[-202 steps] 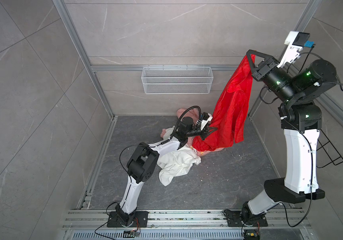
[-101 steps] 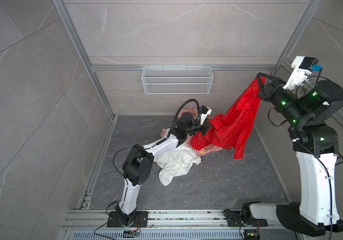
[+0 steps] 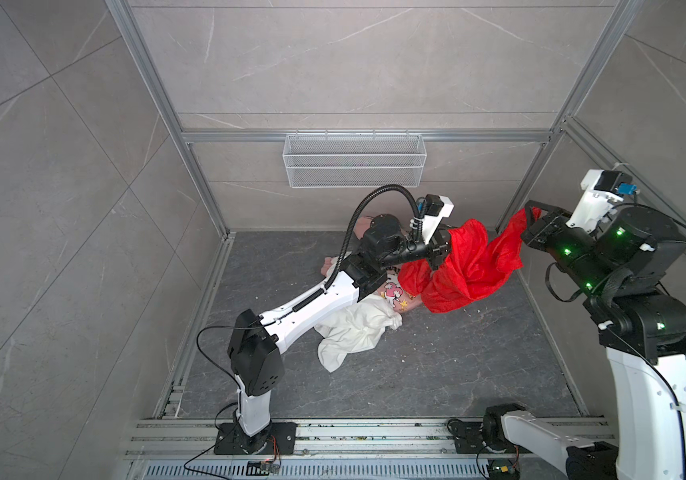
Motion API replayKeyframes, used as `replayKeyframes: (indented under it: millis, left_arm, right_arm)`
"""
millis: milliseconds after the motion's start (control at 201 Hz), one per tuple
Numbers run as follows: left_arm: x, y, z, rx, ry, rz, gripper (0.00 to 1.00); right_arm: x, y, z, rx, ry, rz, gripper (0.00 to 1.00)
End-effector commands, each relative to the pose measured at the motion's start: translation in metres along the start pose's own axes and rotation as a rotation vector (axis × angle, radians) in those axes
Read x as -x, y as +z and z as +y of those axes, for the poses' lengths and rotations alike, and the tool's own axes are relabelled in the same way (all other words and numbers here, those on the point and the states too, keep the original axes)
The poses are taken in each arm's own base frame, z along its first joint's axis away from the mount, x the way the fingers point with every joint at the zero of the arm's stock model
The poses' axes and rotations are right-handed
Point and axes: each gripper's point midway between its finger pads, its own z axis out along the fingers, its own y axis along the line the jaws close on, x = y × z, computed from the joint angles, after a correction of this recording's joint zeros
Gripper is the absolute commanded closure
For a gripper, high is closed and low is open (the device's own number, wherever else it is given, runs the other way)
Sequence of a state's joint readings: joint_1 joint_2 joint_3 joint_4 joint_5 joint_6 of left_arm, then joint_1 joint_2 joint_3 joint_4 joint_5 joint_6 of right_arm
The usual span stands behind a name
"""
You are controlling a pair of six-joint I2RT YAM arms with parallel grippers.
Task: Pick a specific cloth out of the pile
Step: 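Grasp the hanging red garment with the left gripper and lower it toward the robot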
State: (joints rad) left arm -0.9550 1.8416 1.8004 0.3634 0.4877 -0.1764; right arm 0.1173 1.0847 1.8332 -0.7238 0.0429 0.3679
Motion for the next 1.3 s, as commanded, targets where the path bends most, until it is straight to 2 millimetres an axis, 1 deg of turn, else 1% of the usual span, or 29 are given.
replayKeyframes:
  millis: [0,100,139,194,244,294,358,413,513,637,687,747,871,946,1105,1294]
  left_arm:
    - [0.057,-0.010,-0.055,-0.034,0.046,-0.107,1.00]
    - [0.049,-0.006,-0.087,-0.052,0.027,-0.096,1.00]
    - [0.045,-0.005,-0.099,-0.060,0.019,-0.093,1.00]
    - [0.035,-0.003,-0.115,-0.067,0.006,-0.084,1.00]
    - [0.026,-0.001,-0.127,-0.075,-0.008,-0.080,1.00]
    - [0.011,0.001,-0.137,-0.078,-0.033,-0.063,1.00]
    - [-0.008,0.001,-0.146,-0.087,-0.057,-0.036,1.00]
    - [-0.028,0.001,-0.148,-0.081,-0.076,-0.007,1.00]
    - [-0.065,-0.003,-0.141,-0.042,-0.109,0.032,1.00]
    - [-0.116,-0.009,-0.127,0.021,-0.083,0.104,1.00]
    - [-0.134,-0.011,-0.120,0.056,-0.063,0.134,1.00]
    - [-0.150,-0.016,-0.111,0.089,-0.053,0.157,1.00]
    - [-0.170,-0.025,-0.088,0.137,-0.089,0.192,1.00]
    - [-0.178,-0.029,-0.079,0.146,-0.111,0.208,1.00]
    - [-0.195,-0.025,-0.078,0.122,-0.126,0.246,1.00]
    - [-0.219,-0.017,-0.081,0.061,-0.165,0.310,1.00]
  right_arm:
    - [0.027,-0.038,-0.010,-0.075,-0.041,-0.095,1.00]
    - [0.036,-0.059,-0.017,-0.115,-0.056,-0.131,1.00]
    - [0.036,-0.066,-0.020,-0.131,-0.060,-0.134,1.00]
    - [0.031,-0.074,-0.024,-0.148,-0.065,-0.127,1.00]
    - [0.023,-0.079,-0.030,-0.165,-0.068,-0.109,1.00]
    - [0.013,-0.084,-0.035,-0.179,-0.067,-0.091,1.00]
    - [-0.007,-0.086,-0.041,-0.180,-0.060,-0.049,1.00]
    - [-0.027,-0.085,-0.046,-0.182,-0.051,-0.005,1.00]
    - [-0.070,-0.077,-0.054,-0.174,-0.022,0.092,1.00]
    - [-0.125,-0.056,-0.061,-0.144,0.037,0.200,1.00]
    - [-0.142,-0.047,-0.063,-0.136,0.057,0.231,1.00]
    - [-0.158,-0.035,-0.065,-0.128,0.074,0.265,1.00]
    - [-0.183,-0.011,-0.064,-0.107,0.101,0.334,1.00]
    - [-0.195,-0.002,-0.066,-0.107,0.109,0.364,1.00]
    - [-0.220,0.010,-0.074,-0.130,0.108,0.422,1.00]
    - [-0.253,0.013,-0.089,-0.177,0.111,0.497,1.00]
